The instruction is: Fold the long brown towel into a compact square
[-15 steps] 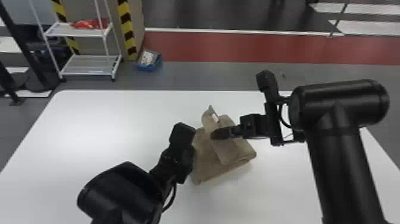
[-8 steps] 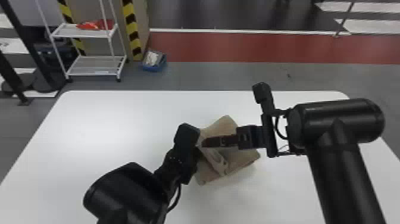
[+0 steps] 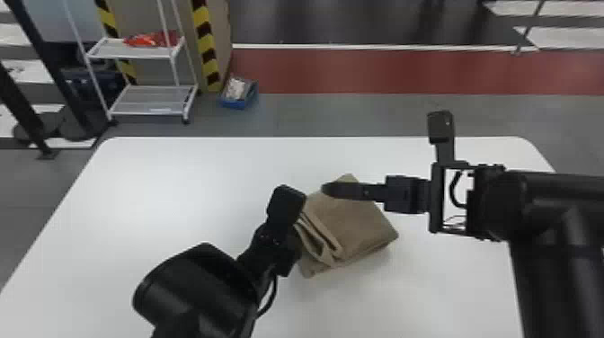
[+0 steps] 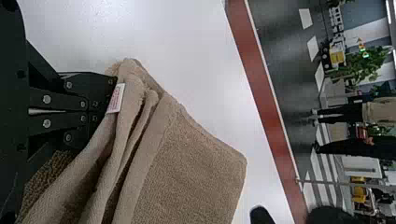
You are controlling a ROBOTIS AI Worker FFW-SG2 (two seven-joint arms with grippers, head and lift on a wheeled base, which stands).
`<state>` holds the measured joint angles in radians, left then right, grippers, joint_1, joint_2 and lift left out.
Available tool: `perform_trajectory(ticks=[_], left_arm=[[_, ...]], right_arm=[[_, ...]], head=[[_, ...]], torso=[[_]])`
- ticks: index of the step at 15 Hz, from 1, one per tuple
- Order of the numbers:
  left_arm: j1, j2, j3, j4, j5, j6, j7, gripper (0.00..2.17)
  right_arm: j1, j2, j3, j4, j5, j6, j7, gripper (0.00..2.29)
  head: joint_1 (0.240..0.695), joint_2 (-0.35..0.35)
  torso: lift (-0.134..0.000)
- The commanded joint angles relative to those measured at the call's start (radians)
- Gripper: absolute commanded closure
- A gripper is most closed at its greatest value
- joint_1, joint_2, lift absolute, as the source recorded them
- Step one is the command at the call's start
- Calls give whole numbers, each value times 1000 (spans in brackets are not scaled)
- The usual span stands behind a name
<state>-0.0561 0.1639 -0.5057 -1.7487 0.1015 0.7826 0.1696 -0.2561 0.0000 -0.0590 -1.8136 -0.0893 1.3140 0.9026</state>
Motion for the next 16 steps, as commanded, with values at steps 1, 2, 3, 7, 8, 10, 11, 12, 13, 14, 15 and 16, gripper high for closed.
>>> perform_trajectory(ticks=[1,2,3,7,8,10,11,12,13,14,15,16], left_arm=[[10,8,29,-35,3,-7,7,1561],[30,12,44,-61,-2,-7,8,1335],[39,23,56,-89,-11,-7,8,994],[119,72,147,-190,-5,-7,-4,792],[127,74,150,-195,-5,-7,-1,792],[166,92,185,-227,-5,-38,4,502],[193,98,227,-244,-6,-59,2,363],[214,98,266,-255,-2,-84,-2,178],[237,98,312,-258,4,-133,-7,97],[259,98,358,-272,27,-151,-13,90],[277,98,391,-279,60,-160,-22,90],[288,98,414,-290,72,-160,-42,90]], right_arm=[[44,1,-41,-70,-12,26,29,124],[75,1,-55,-108,-6,26,45,407],[103,-8,-62,-136,-3,23,50,464],[159,-55,-130,-179,-1,87,113,1791],[173,-60,-131,-191,5,87,117,1922],[225,-75,-131,-225,26,72,128,2105],[255,-75,-131,-243,51,57,128,2108],[288,-75,-128,-266,86,41,128,2108],[317,-75,-125,-285,121,14,124,2108],[337,-75,-127,-282,154,-38,114,2108],[342,-75,-128,-262,171,-75,110,2108],[340,-75,-130,-234,177,-112,101,2108]], head=[[695,-9],[695,-8],[695,-6],[695,1],[695,2],[695,9],[695,13],[695,18],[695,24],[695,35],[695,47],[695,57]], torso=[[-125],[-125],[-125],[-125],[-125],[-125],[-125],[-125],[-125],[-125],[-125],[-125]])
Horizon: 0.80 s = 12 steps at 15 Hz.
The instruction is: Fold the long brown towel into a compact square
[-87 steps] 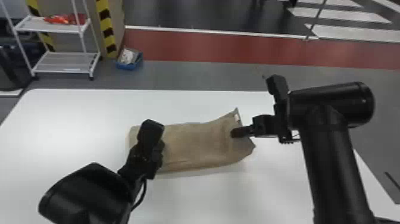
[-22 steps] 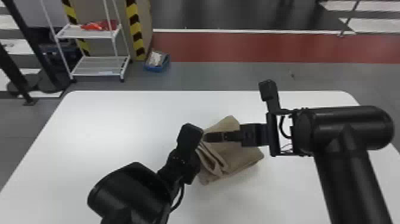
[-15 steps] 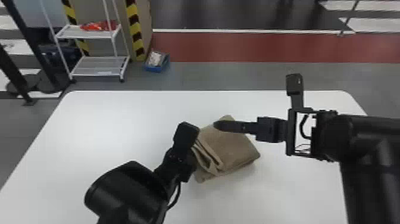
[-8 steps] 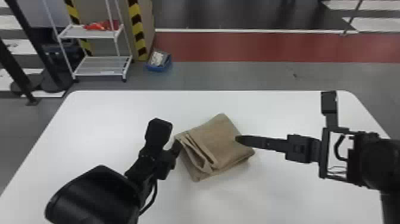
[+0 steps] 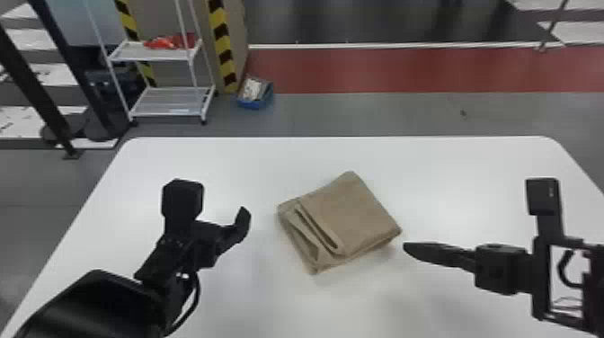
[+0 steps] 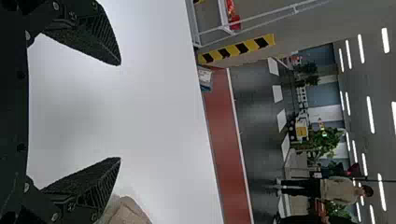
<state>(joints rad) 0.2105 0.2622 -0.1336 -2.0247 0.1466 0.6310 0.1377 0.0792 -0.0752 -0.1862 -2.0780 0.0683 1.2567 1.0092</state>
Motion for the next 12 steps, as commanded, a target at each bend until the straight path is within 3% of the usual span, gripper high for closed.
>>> perform_trajectory(ticks=[1,8,11,12], left_arm=[[26,0,46,-14,30,-18,-12,90],[46,0,42,-20,27,-46,-35,87],[44,0,32,-20,27,-46,-36,87],[43,0,31,-17,27,-46,-36,87]], right_arm=[[-1,0,2,58,22,-92,-26,2108],[-153,14,113,329,61,-306,-178,2108],[-271,72,128,441,58,-352,-242,2108],[-306,76,131,483,58,-383,-258,2108]], head=[[695,69],[695,73],[695,80],[695,83]], torso=[[-125],[-125],[-125],[-125]])
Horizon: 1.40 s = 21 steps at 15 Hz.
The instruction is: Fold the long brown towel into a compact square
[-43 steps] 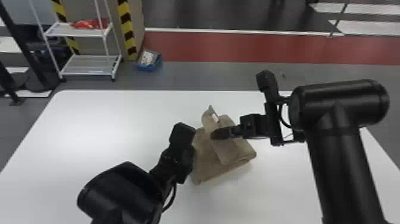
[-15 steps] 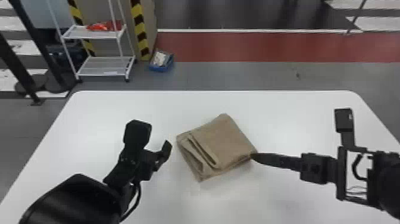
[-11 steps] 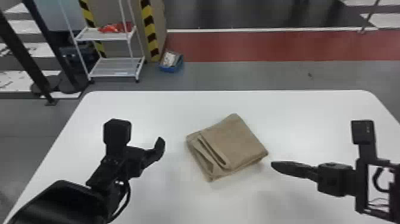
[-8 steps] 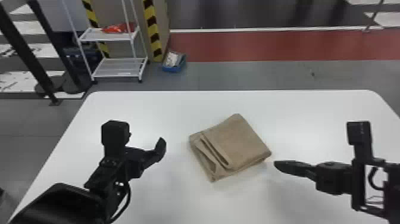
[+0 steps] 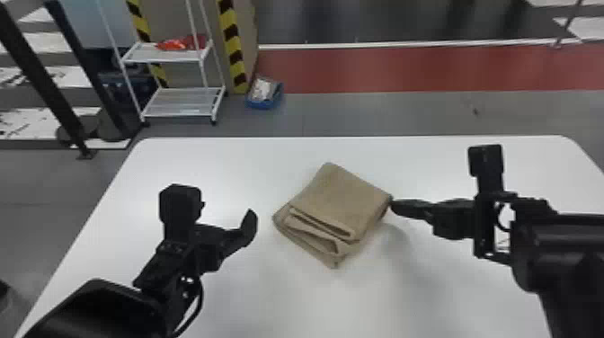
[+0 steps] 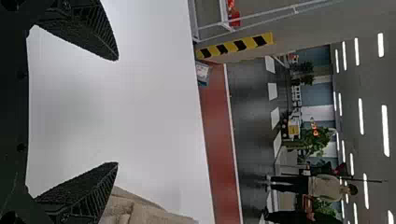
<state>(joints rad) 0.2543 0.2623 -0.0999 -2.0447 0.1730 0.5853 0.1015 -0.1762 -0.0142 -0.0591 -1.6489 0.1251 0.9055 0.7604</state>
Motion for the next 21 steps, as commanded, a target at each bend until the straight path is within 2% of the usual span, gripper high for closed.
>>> perform_trajectory(ticks=[1,3,5,6,9,10,13,14,15,16,17,18,21], left_arm=[[-4,0,-6,6,0,-3,1,87],[-16,-2,-10,20,0,-6,0,87],[-23,0,-15,32,0,-18,-5,87],[-27,-2,-15,37,5,-21,-6,87],[-52,-2,-15,72,34,-49,-22,87],[-59,-3,-15,89,43,-80,-29,83],[-82,-3,-17,138,79,-120,-37,120],[-87,-5,-20,146,79,-120,-59,356],[-92,-3,-26,155,80,-120,-86,836],[-92,-5,-27,169,85,-120,-106,1420],[-92,-5,-32,178,82,-117,-106,1774],[-92,0,-44,187,74,-120,-118,1889],[-87,0,-72,208,-12,-126,-140,1889]], right_arm=[[-78,15,1,89,-10,-59,-9,2108],[-51,15,-18,92,-27,-127,-18,2108],[6,15,-64,54,-67,-133,16,2105],[49,11,-108,-5,-96,-121,43,2105],[196,-76,-265,-176,-182,-93,59,2105],[244,-92,-337,-218,-191,-99,65,2105],[296,-121,-518,-218,-226,-84,108,2105],[317,-122,-555,-219,-243,-84,123,2105],[340,-122,-588,-233,-265,-84,132,2105],[366,-122,-616,-247,-297,-84,139,2105],[383,-121,-642,-259,-324,-84,142,2105],[394,-121,-663,-262,-352,-84,152,2105],[422,-112,-702,-292,-403,-72,162,2105]], head=[[695,94],[695,98],[695,96],[695,90],[695,64],[695,12],[695,-93],[695,-122],[695,-154],[695,-202],[695,-224],[695,-241],[695,-283]], torso=[[-125],[-125],[-125],[-125],[-125],[-125],[-125],[-125],[-125],[-125],[-125],[-125],[-125]])
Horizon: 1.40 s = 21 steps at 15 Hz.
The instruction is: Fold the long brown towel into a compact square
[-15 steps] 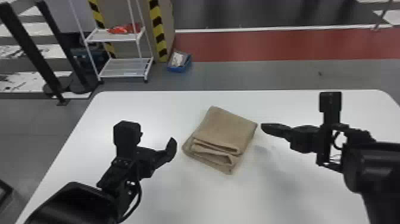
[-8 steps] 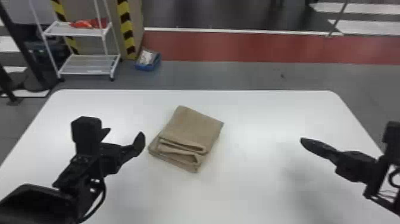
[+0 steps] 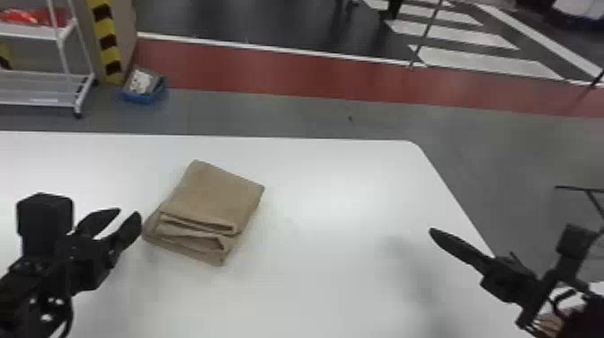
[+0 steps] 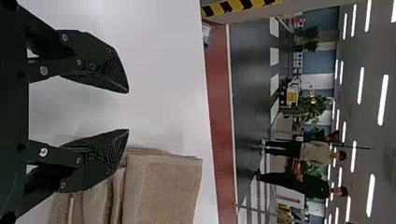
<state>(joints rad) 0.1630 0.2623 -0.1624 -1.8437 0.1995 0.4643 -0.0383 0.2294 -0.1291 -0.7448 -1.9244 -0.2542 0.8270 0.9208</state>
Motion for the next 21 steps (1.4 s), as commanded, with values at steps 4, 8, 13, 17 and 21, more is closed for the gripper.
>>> perform_trajectory(ticks=[4,8,13,17,21], left_arm=[[1,6,-17,57,-43,-72,0,1889],[3,9,-22,69,-45,-88,-14,1889],[6,3,-35,69,-48,-81,-31,1889],[-3,-2,-71,66,-58,-51,-34,1889],[39,0,-101,-17,-57,4,-35,1889]], right_arm=[[36,11,-42,-22,-54,31,23,2105],[39,23,-54,-24,-57,31,36,2105],[39,22,-73,-18,-77,28,49,2105],[39,16,-100,7,-83,19,62,2105],[38,13,-114,13,-102,19,64,2105]], head=[[695,-296],[695,-296],[695,-308],[695,-336],[695,-350]], torso=[[-125],[-125],[-125],[-125],[-125]])
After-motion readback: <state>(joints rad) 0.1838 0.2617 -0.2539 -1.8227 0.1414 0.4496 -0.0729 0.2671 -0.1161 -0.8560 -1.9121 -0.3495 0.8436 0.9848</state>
